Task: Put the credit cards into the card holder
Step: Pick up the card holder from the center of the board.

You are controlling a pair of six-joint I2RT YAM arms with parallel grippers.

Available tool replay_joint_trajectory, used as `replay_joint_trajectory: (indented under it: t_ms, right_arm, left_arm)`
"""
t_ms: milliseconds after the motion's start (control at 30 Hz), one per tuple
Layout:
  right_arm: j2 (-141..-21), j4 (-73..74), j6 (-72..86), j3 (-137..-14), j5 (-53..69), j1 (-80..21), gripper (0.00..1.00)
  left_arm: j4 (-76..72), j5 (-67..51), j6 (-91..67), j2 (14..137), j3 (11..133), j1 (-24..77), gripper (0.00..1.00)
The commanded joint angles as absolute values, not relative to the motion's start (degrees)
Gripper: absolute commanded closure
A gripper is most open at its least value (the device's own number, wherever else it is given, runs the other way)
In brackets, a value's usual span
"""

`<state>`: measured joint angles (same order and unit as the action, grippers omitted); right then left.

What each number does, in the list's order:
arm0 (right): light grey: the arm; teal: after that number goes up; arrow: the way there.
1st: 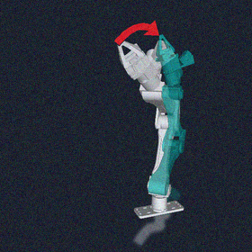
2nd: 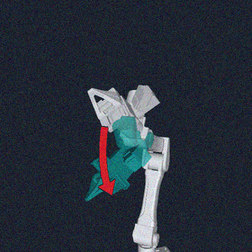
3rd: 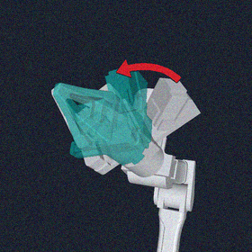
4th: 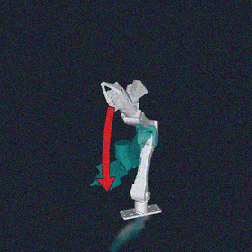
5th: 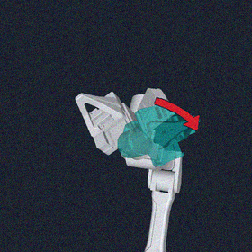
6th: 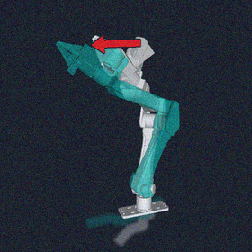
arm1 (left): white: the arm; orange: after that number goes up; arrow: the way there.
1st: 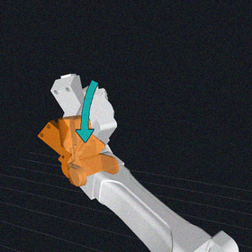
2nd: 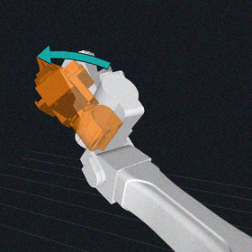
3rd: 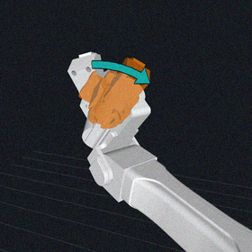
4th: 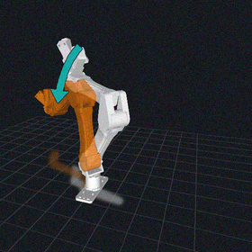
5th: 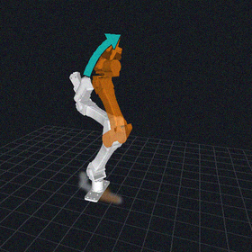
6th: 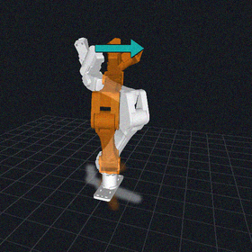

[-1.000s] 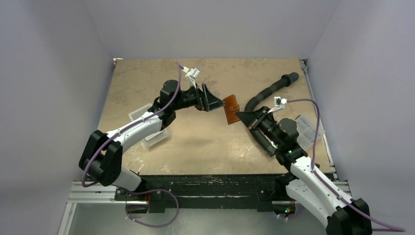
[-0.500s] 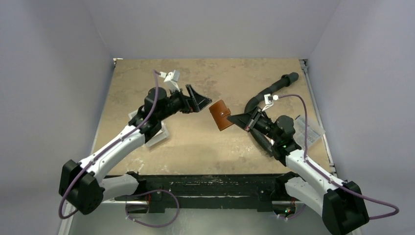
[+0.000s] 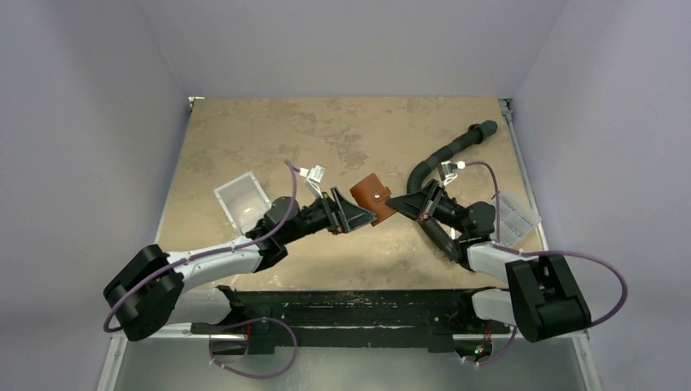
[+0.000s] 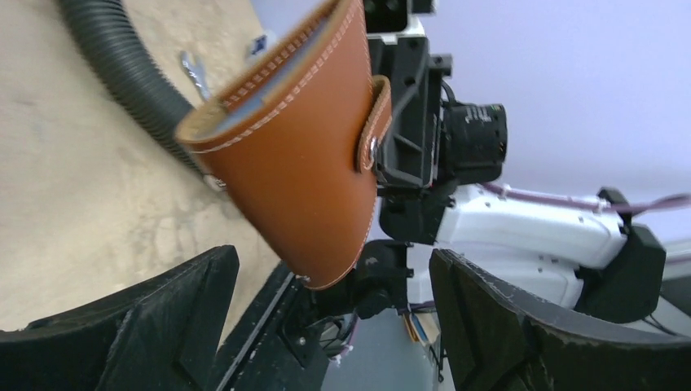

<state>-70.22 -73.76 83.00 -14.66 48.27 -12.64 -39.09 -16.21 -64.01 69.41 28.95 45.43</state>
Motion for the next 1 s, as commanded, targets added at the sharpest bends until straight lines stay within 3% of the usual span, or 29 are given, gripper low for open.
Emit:
replay_joint_trajectory:
  t_ms: [0,400,733,833,933,967]
  right_arm:
    - [-74.0,-100.1,94.9,-13.8,53.9,-11.7,1.00]
    - [-75.6,-104.6,96.6,-10.7,54.4,-9.1,1.00]
    - [-70.6,-99.2,95.5,-9.9,54.0,-9.0,1.00]
    - [-67.3,-94.7,93.7,-9.8,53.2,-9.0,1.00]
    - [-62.2,-83.8,87.3,-10.2,53.4,-8.9,1.00]
    - [-60.1,-77.5,83.7,-10.8,53.6,-9.0,0.95]
  left_arm:
    - [-51.4,-8.9,-63.9,72.7,31.3,52.2,0.08]
    - [-59.0,1.6,-65.4,71.1,25.4,55.1,0.36]
    - [-66.1,0.8,-64.2,74.2,28.9,55.1,0.56]
    - [-68.6,-1.0,-64.2,76.5,30.0,55.1,0.73]
    - [-67.4,-1.4,-62.8,76.0,30.7,54.9,1.00]
    - [-64.7,-1.4,-61.3,75.1,31.4,54.8,1.00]
